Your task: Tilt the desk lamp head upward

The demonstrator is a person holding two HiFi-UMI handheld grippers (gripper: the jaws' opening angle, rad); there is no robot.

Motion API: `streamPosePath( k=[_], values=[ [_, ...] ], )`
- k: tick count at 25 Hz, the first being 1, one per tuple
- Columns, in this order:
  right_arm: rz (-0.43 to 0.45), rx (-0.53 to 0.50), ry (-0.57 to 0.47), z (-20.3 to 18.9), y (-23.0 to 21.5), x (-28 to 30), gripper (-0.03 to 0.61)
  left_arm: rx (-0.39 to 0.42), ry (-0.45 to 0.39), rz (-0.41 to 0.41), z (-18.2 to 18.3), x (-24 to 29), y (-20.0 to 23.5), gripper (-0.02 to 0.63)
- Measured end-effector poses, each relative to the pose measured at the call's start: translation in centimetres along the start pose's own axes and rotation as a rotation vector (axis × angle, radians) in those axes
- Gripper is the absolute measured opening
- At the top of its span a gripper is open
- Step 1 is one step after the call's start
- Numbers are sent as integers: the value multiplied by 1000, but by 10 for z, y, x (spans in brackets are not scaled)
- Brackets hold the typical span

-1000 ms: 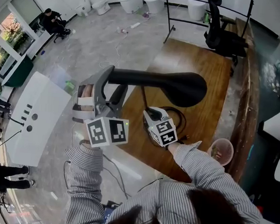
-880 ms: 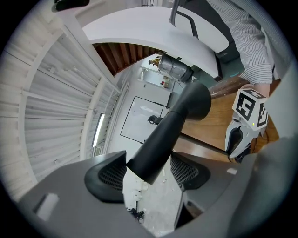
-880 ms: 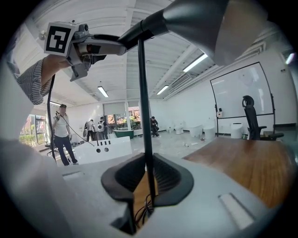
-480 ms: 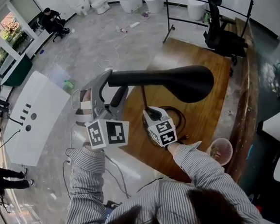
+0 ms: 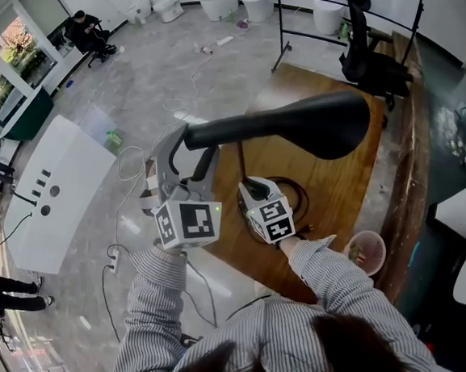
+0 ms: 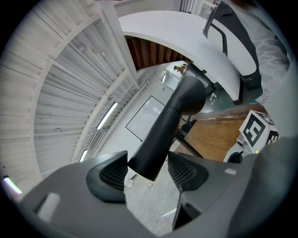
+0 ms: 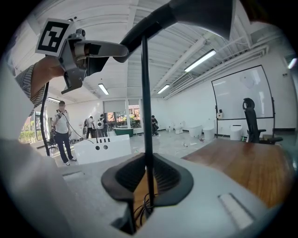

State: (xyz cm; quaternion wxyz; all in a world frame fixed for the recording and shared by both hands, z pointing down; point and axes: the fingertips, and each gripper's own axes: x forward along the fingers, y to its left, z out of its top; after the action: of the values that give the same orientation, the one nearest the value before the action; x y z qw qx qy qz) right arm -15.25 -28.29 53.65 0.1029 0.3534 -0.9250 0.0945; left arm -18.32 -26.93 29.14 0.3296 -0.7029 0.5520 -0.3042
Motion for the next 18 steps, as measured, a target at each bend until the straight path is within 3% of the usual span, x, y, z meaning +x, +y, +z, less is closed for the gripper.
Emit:
streamPosePath(
  k=[10,18],
  values=[
    [-19,-29,22,-3,-3,-1,46,-180,2,-36,-19,4,-26,217],
    [-35,-34,23,-2,-3,0,46,-241,9,-36,-23,8,-36,206]
  ],
)
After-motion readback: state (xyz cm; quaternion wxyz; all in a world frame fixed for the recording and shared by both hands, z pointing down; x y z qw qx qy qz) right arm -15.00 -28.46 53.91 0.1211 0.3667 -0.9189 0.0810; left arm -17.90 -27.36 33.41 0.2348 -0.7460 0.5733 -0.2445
